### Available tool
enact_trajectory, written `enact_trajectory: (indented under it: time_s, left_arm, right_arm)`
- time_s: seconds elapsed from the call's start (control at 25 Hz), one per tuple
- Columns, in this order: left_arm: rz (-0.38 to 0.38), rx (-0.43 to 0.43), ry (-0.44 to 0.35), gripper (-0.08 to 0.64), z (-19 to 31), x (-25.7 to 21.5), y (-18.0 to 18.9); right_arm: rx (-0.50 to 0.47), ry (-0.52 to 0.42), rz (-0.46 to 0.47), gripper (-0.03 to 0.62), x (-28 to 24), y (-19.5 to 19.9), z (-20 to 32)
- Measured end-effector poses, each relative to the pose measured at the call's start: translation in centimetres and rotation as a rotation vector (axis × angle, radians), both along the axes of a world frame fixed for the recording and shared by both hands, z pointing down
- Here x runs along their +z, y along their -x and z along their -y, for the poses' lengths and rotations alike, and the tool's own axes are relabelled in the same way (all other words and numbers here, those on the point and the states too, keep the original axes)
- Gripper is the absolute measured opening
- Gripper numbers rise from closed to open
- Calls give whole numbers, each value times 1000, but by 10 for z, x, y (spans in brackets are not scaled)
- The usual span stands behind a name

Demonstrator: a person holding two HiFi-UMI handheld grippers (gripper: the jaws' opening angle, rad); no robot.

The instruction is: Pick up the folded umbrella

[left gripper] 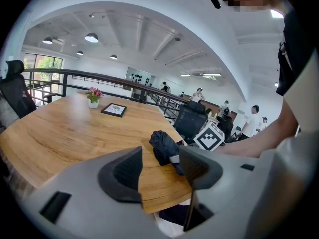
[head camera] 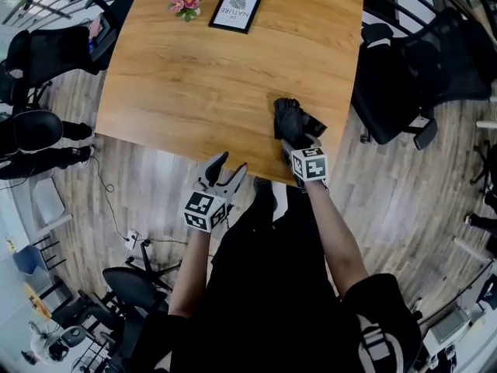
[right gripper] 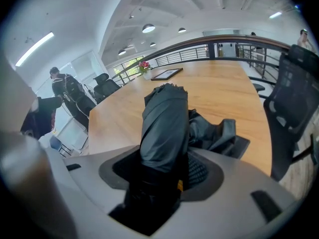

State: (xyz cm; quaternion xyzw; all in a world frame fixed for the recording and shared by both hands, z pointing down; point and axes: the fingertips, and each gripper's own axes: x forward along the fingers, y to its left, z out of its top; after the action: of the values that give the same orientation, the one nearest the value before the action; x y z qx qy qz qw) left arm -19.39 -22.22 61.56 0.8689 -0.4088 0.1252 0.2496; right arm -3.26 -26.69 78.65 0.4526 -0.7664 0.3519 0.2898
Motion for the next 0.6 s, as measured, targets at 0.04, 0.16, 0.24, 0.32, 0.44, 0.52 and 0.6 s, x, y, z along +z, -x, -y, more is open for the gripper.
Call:
enact_trajectory:
  time_s: [0.04, 0.16, 0.24, 0.32, 0.44, 0.52, 0.6]
  left_arm:
    - [-5, -6, -4, 249, 0, -2, 1]
    - [-14, -15, -25, 249, 0, -11, 3]
    - [-20, -20, -43, 249, 2, -18, 5]
    - [-25, -25, -61, 249, 3, -25, 8]
    - [-27, -36, -85, 249, 4, -33, 14]
    - [-33, -47, -103, 249, 4, -40, 18]
    - [-35, -54, -124, 249, 3, -48, 22]
  right_arm:
    - [-6, -5, -3, 249, -2, 0, 0]
    - [-19, -19, -11, 249, -11, 2, 1]
    - [-21, -31, -10, 249, -19, 4, 4]
    - [-21, -48, -11, 249, -29, 6, 7]
    - [-28, -71, -13, 249, -44, 9, 10]
    - [-34, -90, -15, 249, -54, 11, 12]
    - [-37, -109, -20, 249, -65, 12, 13]
